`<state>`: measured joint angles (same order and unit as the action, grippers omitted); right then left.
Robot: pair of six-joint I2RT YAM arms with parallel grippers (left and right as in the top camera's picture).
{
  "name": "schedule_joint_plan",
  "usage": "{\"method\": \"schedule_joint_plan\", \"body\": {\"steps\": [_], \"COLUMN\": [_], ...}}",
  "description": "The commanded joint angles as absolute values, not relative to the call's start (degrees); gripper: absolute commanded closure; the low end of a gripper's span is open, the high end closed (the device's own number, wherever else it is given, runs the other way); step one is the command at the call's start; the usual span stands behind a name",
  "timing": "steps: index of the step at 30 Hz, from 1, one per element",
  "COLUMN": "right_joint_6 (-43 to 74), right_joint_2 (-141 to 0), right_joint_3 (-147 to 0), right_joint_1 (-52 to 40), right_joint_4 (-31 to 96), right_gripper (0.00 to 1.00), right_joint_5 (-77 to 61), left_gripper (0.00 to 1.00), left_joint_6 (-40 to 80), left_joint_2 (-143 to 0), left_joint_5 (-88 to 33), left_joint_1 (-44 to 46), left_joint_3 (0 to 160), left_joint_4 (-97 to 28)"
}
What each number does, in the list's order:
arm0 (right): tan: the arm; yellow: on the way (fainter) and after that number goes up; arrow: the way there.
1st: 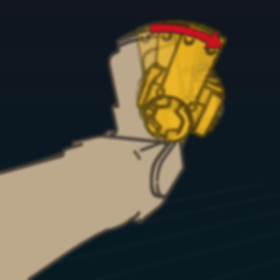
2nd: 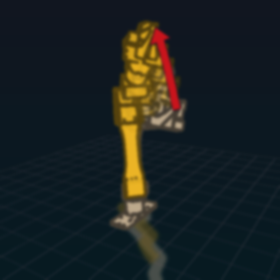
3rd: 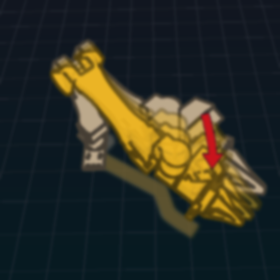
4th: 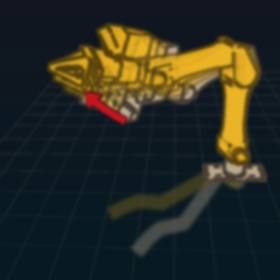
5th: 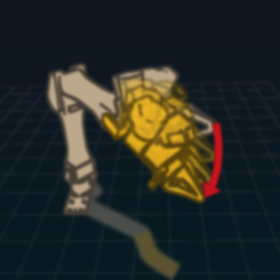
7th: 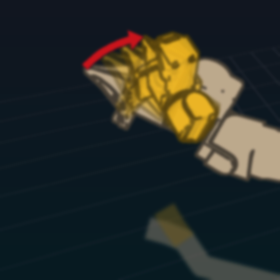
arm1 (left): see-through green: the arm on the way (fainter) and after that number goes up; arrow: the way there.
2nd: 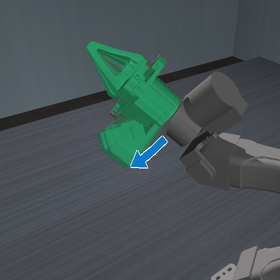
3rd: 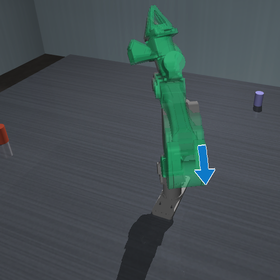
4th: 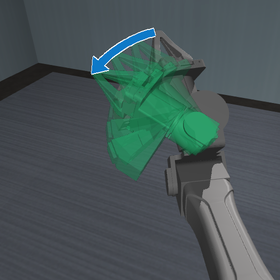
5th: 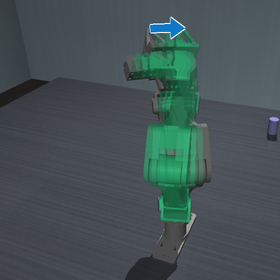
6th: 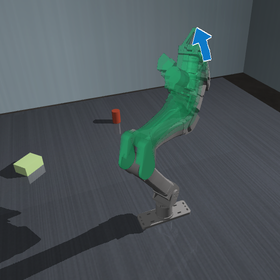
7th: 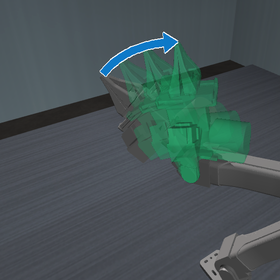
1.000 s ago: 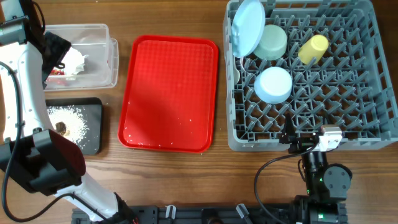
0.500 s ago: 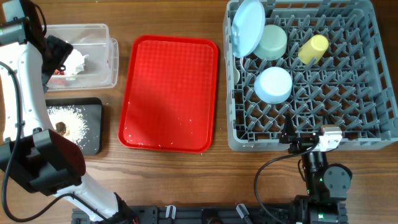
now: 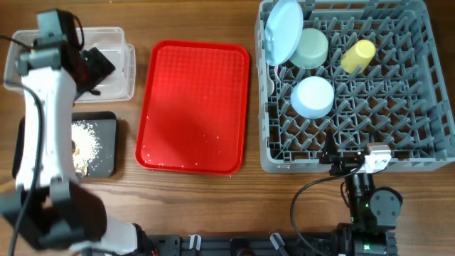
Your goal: Sort waste into correct bins and load items into the dishwasher rack
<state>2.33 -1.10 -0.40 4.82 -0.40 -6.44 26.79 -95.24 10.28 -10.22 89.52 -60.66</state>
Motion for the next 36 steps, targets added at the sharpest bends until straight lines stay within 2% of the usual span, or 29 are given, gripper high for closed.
{"method": "schedule_joint_plan", "body": {"steps": [1, 7, 12, 15, 24, 36], "right_joint_6": [3.14, 3.14, 3.14, 3.14, 3.14, 3.14], "right_joint_2": [-0.27, -0.27, -0.27, -0.27, -0.27, -0.27], "right_joint_3": [-0.30, -0.30, -0.30, -0.30, -0.30, -0.30], "right_joint_1": [5.10, 5.10, 5.10, 5.10, 5.10, 5.10], "right_joint_4": [-0.51, -0.51, -0.51, -0.51, -0.51, -0.51], "right_gripper": [0.00, 0.00, 0.00, 0.00, 0.00, 0.00], "right_joint_5": [-7.16, -7.16, -7.14, -7.16, -7.16, -7.14], "left_gripper": [0.00, 0.00, 0.00, 0.00, 0.00, 0.00], "left_joint_6": [21.15, 20.60, 13.39, 11.94, 12.67, 12.67], "left_joint_2": [-85.32, -70.87, -56.18, -48.14, -27.24, -10.33], "left_joint_5": [9.87, 7.14, -0.80, -1.67, -2.59, -4.95], "left_joint_1": [-9.15, -8.47, -8.47, -8.47, -8.47, -8.45], "left_joint_3": [81.06, 64.82, 47.40, 39.16, 25.08, 6.76], "left_joint_4": [-57.10, -47.40, -33.65, -28.84, -25.69, -7.42]}}
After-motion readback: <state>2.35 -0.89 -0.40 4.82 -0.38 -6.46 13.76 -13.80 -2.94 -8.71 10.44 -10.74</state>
